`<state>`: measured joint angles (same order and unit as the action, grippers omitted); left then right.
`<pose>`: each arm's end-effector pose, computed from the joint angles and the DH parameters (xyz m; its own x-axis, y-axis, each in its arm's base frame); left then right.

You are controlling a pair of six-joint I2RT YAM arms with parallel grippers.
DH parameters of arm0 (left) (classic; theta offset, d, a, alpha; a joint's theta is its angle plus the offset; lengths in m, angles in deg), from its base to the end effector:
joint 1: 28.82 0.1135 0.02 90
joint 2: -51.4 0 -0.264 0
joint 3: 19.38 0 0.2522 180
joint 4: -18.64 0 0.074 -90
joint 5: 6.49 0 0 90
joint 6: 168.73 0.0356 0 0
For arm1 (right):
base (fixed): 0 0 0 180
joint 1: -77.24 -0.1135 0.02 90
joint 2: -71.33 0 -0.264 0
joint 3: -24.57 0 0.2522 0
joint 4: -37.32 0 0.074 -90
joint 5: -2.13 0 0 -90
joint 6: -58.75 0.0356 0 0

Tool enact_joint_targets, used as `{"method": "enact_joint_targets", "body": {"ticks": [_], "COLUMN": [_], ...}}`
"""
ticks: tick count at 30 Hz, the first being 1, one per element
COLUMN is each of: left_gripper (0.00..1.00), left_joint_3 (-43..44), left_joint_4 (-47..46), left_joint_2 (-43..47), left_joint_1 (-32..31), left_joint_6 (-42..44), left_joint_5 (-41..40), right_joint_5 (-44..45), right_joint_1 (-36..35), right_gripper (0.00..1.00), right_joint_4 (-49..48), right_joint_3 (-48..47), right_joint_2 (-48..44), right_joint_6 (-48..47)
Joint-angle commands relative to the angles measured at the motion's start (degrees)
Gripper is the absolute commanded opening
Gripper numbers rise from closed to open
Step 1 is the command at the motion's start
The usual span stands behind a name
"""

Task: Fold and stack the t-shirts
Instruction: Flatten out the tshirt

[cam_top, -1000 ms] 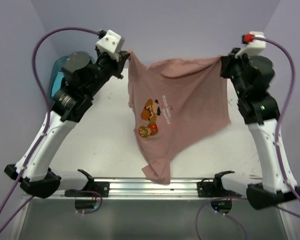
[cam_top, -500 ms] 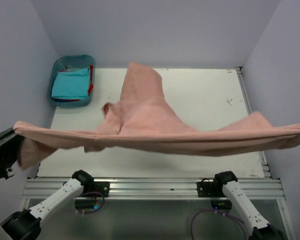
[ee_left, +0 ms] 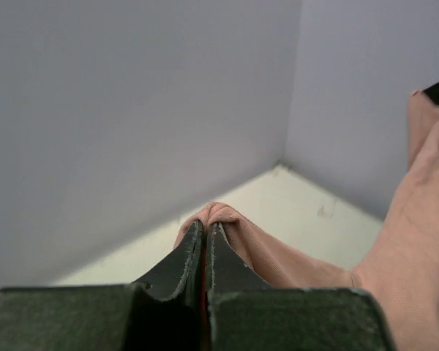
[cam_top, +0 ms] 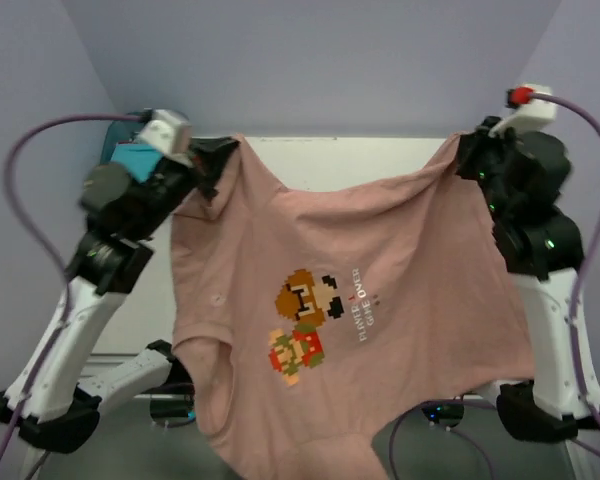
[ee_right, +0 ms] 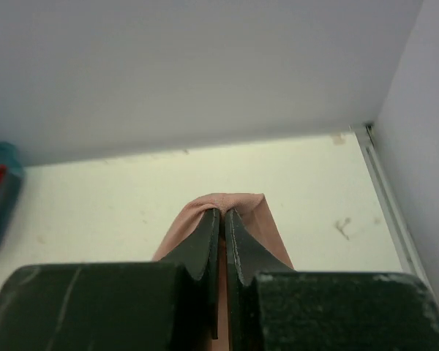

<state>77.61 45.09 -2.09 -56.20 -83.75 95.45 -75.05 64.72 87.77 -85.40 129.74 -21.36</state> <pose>0.1297 -0.0755 0.5312 0.2046 -0.2024 -0.9577 0.6460 0.7630 -0.0232 0.1454 0.0242 0.5380 0.0195 0.1759 -0.9842 0.0019 0.9844 0.1760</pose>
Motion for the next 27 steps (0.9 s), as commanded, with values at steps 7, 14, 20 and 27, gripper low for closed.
{"method": "enact_joint_targets", "body": {"ticks": [7, 14, 20, 27], "left_gripper": [0.0, 0.0, 0.0, 0.0], "left_joint_3": [-19.85, -16.43, -12.3, -8.0], "left_joint_4": [-14.79, -18.23, -18.4, -19.28], "left_joint_2": [-20.84, -35.62, -40.45, -46.78], "left_joint_1": [1.27, 6.36, 10.41, 14.1], "left_joint_6": [2.47, 3.43, 4.75, 4.75], "left_joint_5": [-18.0, -19.85, -19.85, -17.22], "right_joint_5": [16.36, 17.24, 20.4, 23.74], "right_joint_1": [0.12, 0.21, 1.96, 4.95], "right_gripper": [0.0, 0.0, 0.0, 0.0], "right_joint_4": [-0.23, -6.8, -4.43, -3.91], "right_joint_3": [10.17, 7.71, -1.0, -7.49], "right_joint_2": [28.53, 40.79, 46.88, 51.96], "right_joint_6": [4.61, 5.76, 6.1, 7.34]}}
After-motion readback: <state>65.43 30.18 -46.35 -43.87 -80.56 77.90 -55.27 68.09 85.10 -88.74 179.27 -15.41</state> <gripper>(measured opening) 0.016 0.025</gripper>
